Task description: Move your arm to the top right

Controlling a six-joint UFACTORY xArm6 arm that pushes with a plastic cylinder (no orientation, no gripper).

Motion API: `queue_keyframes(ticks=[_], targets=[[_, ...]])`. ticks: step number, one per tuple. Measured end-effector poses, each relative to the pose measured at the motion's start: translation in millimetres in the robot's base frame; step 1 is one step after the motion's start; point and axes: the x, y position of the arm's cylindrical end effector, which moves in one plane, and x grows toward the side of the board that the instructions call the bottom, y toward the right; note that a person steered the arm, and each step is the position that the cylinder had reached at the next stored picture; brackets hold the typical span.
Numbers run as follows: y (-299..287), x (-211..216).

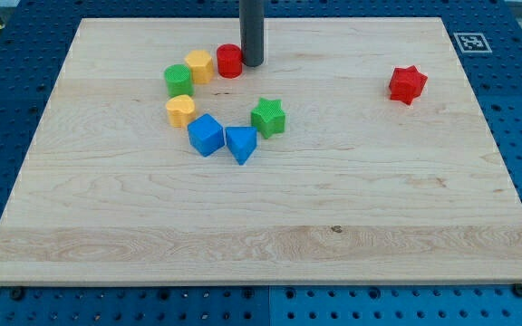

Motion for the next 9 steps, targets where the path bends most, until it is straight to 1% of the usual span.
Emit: queue_keyframes(ticks=[4,6,9], targets=[[-7.5,0.0],[50.9,-22.1],[67.9,-22.1]])
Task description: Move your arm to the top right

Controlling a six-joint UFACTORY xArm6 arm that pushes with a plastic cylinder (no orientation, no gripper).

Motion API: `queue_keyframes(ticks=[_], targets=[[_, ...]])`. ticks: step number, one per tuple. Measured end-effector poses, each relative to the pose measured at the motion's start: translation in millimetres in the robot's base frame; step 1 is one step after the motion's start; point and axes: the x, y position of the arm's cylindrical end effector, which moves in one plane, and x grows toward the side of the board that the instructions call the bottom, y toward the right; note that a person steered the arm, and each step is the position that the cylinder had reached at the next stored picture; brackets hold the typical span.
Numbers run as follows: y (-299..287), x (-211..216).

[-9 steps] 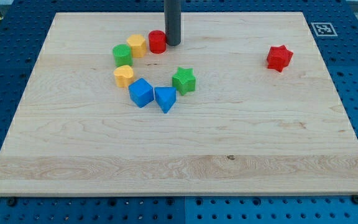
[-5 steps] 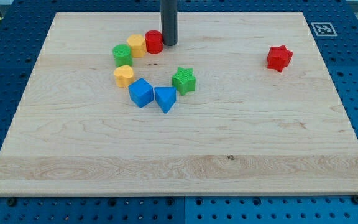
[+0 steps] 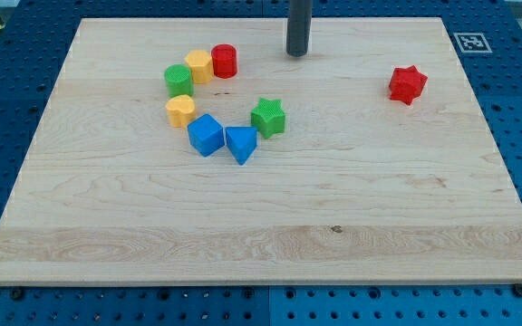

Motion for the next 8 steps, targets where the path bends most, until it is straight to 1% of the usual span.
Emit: queue_keyframes(ticks=[2,4,7,8], targets=[[8.7,0.0],[34.0,-5.2],[38.4,-40.5],[74.7,-40.5]])
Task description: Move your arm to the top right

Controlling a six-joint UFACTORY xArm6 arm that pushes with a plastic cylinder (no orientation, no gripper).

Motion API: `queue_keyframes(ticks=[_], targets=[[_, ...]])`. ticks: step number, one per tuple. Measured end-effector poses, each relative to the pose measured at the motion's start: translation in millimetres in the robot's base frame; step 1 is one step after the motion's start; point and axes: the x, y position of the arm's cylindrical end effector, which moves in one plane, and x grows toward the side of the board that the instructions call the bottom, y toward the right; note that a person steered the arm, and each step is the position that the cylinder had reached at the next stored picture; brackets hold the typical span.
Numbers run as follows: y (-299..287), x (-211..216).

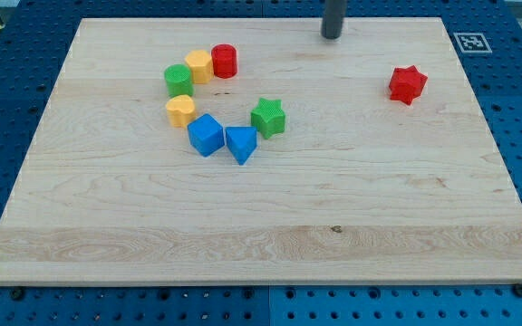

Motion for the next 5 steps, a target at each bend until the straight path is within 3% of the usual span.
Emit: queue_keyframes(ticks=[5], targets=[[157.6,-1.0]])
